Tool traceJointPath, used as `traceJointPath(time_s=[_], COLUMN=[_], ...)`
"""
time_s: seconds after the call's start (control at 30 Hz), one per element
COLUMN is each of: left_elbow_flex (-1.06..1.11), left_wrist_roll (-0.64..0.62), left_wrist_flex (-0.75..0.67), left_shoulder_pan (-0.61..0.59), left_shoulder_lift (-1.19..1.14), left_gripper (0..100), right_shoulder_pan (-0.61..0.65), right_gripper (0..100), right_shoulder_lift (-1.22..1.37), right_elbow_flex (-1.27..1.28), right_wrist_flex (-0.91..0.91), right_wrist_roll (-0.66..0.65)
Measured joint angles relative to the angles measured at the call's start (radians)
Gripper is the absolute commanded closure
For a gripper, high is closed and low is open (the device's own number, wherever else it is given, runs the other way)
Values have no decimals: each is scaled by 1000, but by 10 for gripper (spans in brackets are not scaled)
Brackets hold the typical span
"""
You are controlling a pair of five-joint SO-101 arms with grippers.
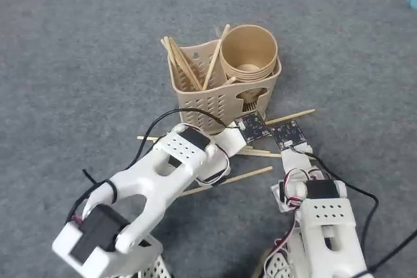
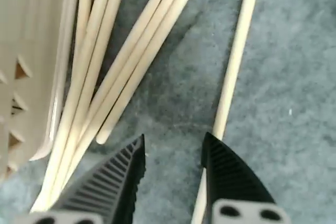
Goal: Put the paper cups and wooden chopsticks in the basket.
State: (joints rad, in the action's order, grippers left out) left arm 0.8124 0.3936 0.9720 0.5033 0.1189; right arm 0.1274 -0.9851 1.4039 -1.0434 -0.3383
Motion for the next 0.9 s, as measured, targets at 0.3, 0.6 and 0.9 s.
traceJointPath(time_s=[0.3, 0.6, 0.9], left_elbow_flex=[-20, -20, -37], left_wrist_roll=[-12, -18, -91], left_wrist_flex=[175, 170, 51], left_shoulder_pan=[147, 164, 215], left_shoulder_lift=[31, 49, -60], left_gripper=[827, 827, 827], right_shoulder_pan=[-3, -31, -382], right_gripper=[841, 861, 894], right_shoulder_lift=[0, -5, -3], right_elbow_flex=[2, 2, -81], right_wrist_flex=[0, 0, 20], right_wrist_roll=[2, 5, 235])
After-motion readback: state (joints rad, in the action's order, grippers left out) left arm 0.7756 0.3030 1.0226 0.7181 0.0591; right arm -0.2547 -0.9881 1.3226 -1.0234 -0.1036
